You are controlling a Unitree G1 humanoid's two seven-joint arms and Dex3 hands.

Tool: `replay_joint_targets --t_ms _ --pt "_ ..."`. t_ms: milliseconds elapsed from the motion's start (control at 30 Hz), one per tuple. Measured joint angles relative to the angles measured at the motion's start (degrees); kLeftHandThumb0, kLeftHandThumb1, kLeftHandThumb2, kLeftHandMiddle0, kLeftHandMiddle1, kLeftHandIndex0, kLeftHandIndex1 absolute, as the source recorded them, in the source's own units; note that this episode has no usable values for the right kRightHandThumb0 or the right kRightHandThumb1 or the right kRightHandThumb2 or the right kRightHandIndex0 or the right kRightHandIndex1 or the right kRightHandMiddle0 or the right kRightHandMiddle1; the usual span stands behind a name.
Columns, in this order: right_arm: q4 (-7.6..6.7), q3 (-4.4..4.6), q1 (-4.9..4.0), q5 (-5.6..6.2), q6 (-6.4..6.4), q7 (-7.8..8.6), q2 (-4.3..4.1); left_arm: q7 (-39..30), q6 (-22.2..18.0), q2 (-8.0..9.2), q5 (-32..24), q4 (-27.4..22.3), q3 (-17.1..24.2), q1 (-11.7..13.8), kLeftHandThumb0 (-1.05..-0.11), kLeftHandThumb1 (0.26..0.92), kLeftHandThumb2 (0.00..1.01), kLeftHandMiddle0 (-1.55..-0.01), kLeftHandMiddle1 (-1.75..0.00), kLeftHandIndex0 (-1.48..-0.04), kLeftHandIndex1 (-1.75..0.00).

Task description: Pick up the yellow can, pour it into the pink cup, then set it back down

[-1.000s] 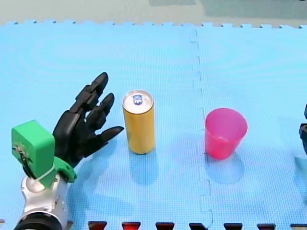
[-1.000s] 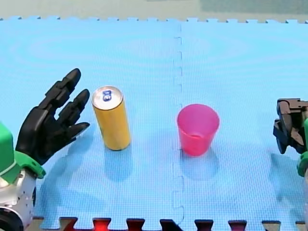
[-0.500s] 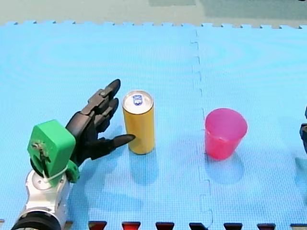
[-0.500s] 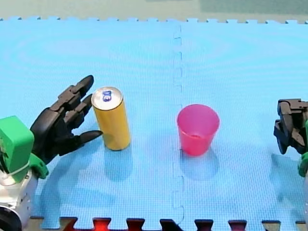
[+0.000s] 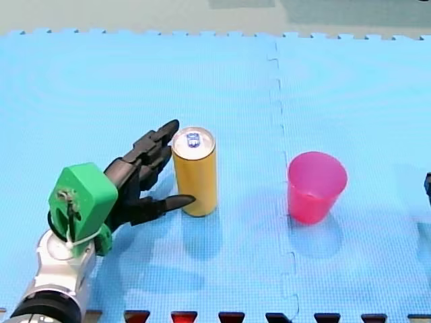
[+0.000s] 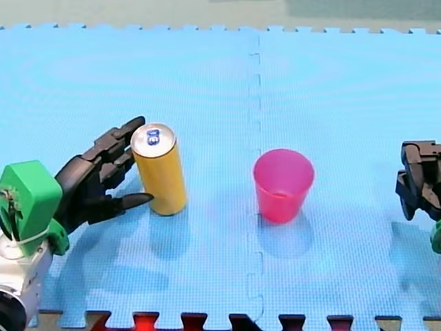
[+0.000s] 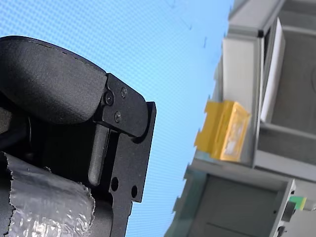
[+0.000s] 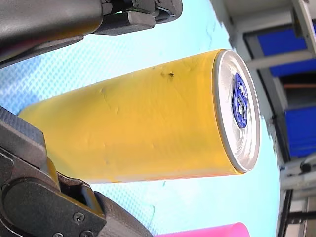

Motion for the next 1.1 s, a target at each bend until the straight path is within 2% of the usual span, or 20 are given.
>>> replay_joint_targets --t_ms 200,533,733,967,1100 --pt "-0.02 -0.08 0.12 0.0 -0.13 0.11 -0.13 -4.0 2.9 0.14 -1.6 -0.3 0.4 -0.5 -0.916 0.677 0.0 -0.06 -0.01 -0.11 -0.01" --pt "-0.03 -0.25 0.13 0.05 -0.14 0.34 -0.29 -6.3 4.6 0.09 -2.6 0.0 0.7 -1.1 -0.933 0.669 0.0 -0.08 -0.01 -0.13 -0.01" --pt "-0.03 -0.33 0.13 0.07 -0.16 0.36 -0.29 -7.8 6.1 0.29 -2.3 0.5 0.3 -2.4 -0.954 0.672 0.0 -0.1 -0.01 -0.14 -0.01" --pt "-0.04 -0.37 0.15 0.08 -0.16 0.37 -0.3 -7.7 6.5 0.13 -1.3 1.2 -0.2 -3.3 -0.965 0.675 0.0 -0.12 -0.02 -0.17 -0.01" --pt "-0.08 -0.41 0.21 0.13 -0.16 0.34 -0.23 -5.3 6.5 -0.44 -0.1 1.6 -0.9 -3.7 -0.955 0.673 0.0 -0.13 -0.02 -0.17 -0.01"
